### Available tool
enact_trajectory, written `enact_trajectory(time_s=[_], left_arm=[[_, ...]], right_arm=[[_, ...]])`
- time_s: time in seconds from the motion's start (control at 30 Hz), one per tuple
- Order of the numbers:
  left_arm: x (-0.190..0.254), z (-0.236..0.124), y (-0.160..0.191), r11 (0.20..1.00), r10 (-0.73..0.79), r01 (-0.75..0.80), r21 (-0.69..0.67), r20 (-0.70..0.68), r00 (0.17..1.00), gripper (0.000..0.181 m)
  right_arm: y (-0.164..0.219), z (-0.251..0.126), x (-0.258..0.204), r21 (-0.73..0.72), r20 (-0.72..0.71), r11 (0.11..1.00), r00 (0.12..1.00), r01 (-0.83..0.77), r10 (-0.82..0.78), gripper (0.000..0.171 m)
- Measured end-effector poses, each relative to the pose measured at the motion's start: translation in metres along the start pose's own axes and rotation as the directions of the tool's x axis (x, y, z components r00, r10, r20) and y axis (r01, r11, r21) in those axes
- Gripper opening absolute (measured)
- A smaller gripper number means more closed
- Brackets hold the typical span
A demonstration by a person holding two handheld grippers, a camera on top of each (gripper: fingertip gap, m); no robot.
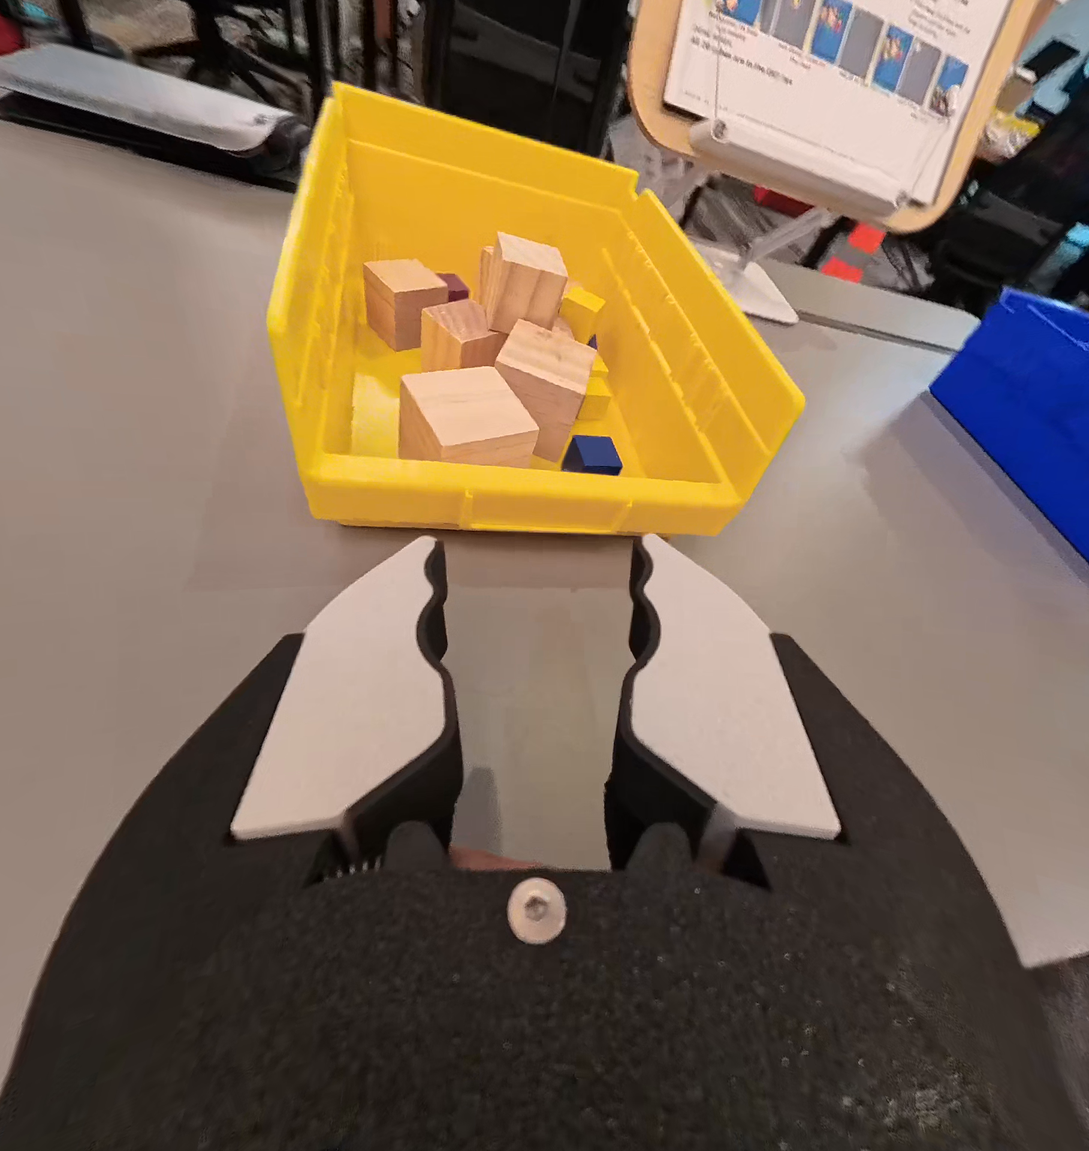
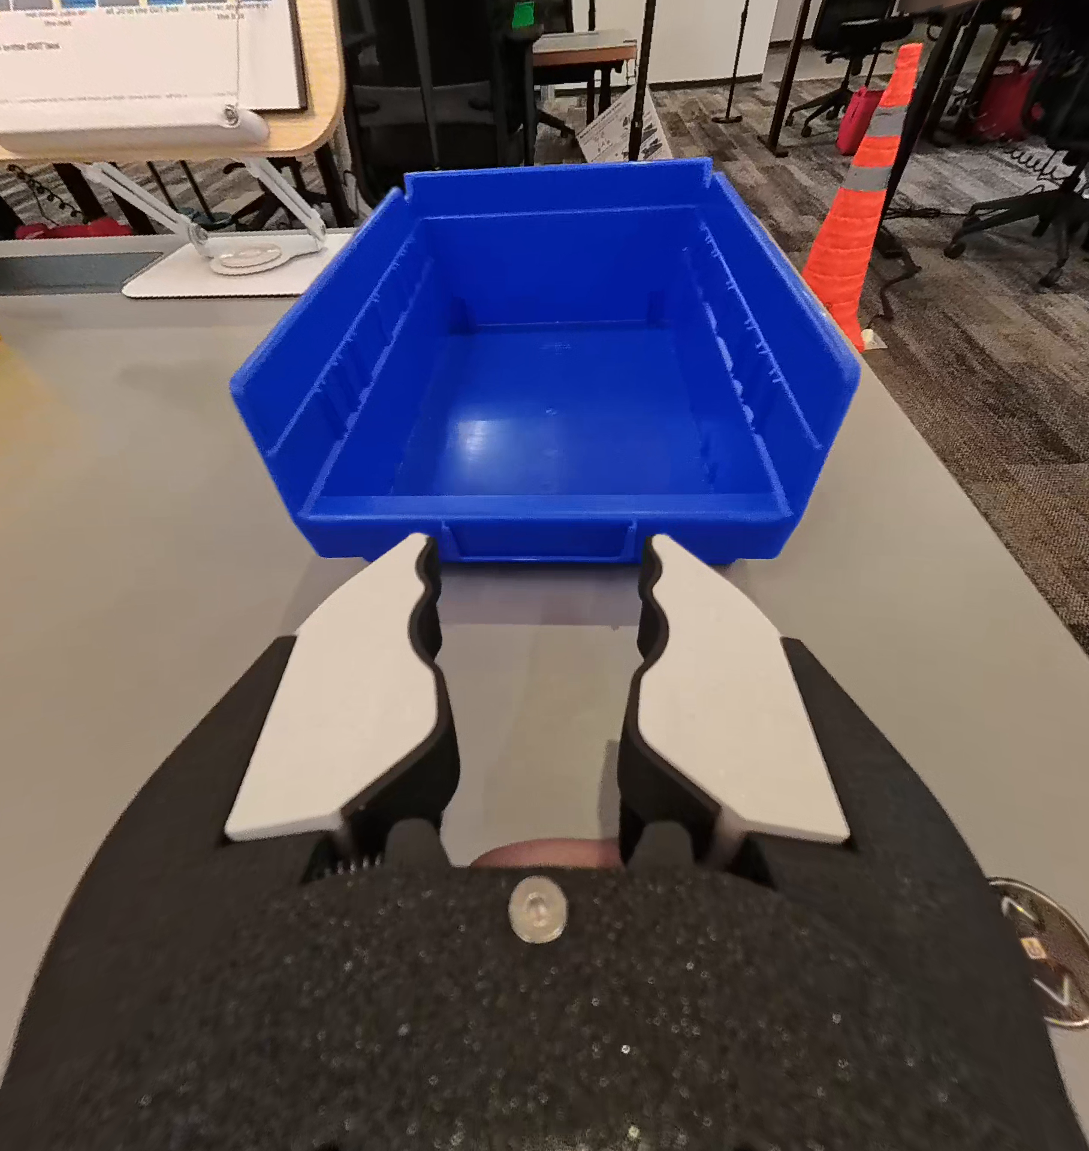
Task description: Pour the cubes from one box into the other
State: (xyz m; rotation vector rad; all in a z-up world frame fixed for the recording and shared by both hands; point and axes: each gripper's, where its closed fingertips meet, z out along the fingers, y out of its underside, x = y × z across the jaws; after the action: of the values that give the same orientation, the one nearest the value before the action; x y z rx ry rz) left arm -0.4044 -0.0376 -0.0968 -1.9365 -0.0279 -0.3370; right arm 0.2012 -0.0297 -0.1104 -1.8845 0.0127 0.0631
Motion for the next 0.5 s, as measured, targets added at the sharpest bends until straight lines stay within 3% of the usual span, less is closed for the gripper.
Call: enact_trajectory(time_s=[0.13, 0.2, 0.3, 0.4, 0.5], left_arm=[[-0.029, 0.004, -0.055, 0.995, 0.093, -0.09, -0.044, 0.083, 0.992, 0.053], [-0.044, 0.018, -0.08, 0.981, 0.122, -0.107, -0.161, 0.087, 0.989, 0.057], [-0.058, 0.056, -0.109, 0.947, 0.032, -0.023, -0.32, 0.024, 0.999, 0.054], [-0.072, 0.101, -0.111, 0.863, -0.037, 0.037, -0.504, 0.009, 0.999, 0.054], [-0.101, 0.137, -0.082, 0.704, 0.068, 0.029, -0.71, 0.108, 0.992, 0.052]], right_arm=[[0.002, 0.001, -0.009, -0.009, -0.002, 0.998, 0.998, 0.062, -0.062, 0.061], [0.004, 0.003, -0.014, -0.021, -0.002, 0.996, 0.997, 0.083, -0.083, 0.061], [0.006, 0.004, -0.02, -0.031, 0.005, 0.994, 0.995, 0.105, -0.105, 0.061], [0.006, 0.003, -0.022, -0.032, -0.002, 0.992, 0.993, 0.121, -0.122, 0.061], [0.008, 0.003, -0.022, -0.038, -0.003, 0.991, 0.992, 0.126, -0.126, 0.061]])
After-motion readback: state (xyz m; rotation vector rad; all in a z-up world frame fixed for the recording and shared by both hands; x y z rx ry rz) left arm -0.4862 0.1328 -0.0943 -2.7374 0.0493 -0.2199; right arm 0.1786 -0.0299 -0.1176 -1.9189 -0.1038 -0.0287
